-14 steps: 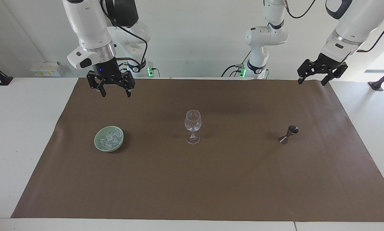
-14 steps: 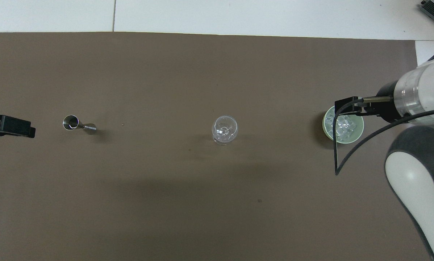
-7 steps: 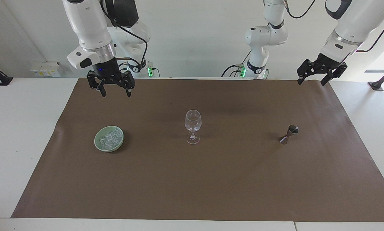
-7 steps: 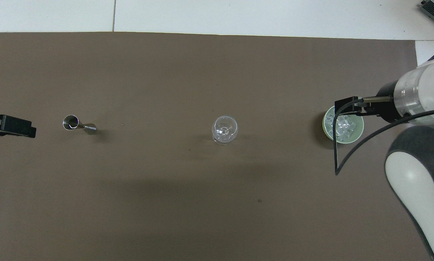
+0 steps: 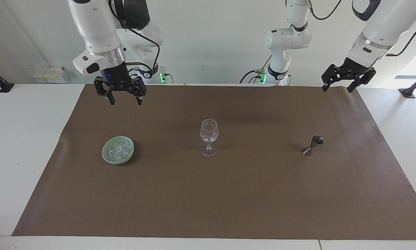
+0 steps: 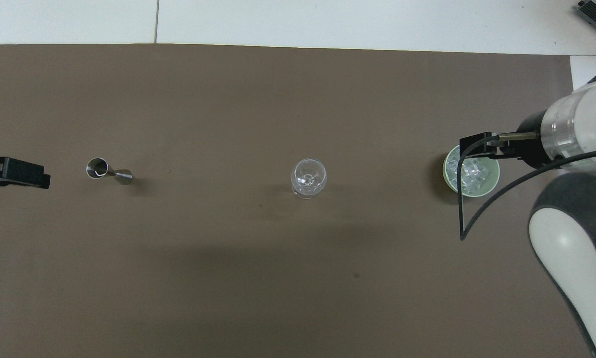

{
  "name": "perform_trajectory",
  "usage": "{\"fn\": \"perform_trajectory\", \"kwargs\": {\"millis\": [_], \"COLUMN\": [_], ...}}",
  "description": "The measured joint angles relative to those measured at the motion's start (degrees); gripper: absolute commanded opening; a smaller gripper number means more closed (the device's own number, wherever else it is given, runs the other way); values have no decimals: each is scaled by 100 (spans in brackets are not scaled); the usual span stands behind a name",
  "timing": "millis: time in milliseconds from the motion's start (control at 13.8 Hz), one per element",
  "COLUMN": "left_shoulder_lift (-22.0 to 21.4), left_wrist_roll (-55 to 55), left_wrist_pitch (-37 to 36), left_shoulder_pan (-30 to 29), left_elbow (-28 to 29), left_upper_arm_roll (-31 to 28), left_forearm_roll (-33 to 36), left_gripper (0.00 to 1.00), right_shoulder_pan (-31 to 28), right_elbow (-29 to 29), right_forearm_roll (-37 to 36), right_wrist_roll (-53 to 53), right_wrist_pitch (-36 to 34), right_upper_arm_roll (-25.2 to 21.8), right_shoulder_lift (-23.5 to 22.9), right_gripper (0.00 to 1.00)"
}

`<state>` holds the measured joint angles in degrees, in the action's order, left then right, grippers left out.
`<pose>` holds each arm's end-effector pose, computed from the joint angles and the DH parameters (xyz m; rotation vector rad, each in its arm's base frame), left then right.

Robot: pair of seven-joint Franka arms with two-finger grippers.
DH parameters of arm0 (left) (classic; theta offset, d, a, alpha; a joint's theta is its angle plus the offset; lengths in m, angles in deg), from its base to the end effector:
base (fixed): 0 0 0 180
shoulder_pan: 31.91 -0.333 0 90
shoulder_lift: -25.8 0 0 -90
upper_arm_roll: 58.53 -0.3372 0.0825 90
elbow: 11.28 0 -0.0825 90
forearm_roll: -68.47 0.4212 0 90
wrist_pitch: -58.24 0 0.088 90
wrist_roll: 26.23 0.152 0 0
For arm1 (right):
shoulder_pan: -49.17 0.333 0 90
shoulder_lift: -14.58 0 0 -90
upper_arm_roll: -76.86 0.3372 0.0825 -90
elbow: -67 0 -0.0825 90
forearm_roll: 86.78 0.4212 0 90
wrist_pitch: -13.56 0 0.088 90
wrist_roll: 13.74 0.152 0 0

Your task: Pour wine and add ice with both arms

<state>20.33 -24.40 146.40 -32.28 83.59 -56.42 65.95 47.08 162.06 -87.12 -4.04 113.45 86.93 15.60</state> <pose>0.5545 -0.0245 0.6097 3.0994 -0.0977 -0.0336 0.5997 0.0840 0.5818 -3.1304 0.0457 -0.1598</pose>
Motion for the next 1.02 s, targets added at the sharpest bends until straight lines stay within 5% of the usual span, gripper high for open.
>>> {"fn": "perform_trajectory", "kwargs": {"millis": [1018], "left_shoulder_lift": [-8], "left_wrist_roll": [-2268], "left_wrist_pitch": [-62], "left_shoulder_pan": [-56], "left_elbow": [92], "left_upper_arm_roll": [-65], "left_forearm_roll": [-1], "left_gripper": [100], "right_shoulder_pan": [0], "right_elbow": [0], "right_forearm_roll": [0], "right_wrist_roll": [0], "right_wrist_pitch": [0], "right_upper_arm_roll": [0], "right_shoulder_lift": [0], "right_gripper": [100]}}
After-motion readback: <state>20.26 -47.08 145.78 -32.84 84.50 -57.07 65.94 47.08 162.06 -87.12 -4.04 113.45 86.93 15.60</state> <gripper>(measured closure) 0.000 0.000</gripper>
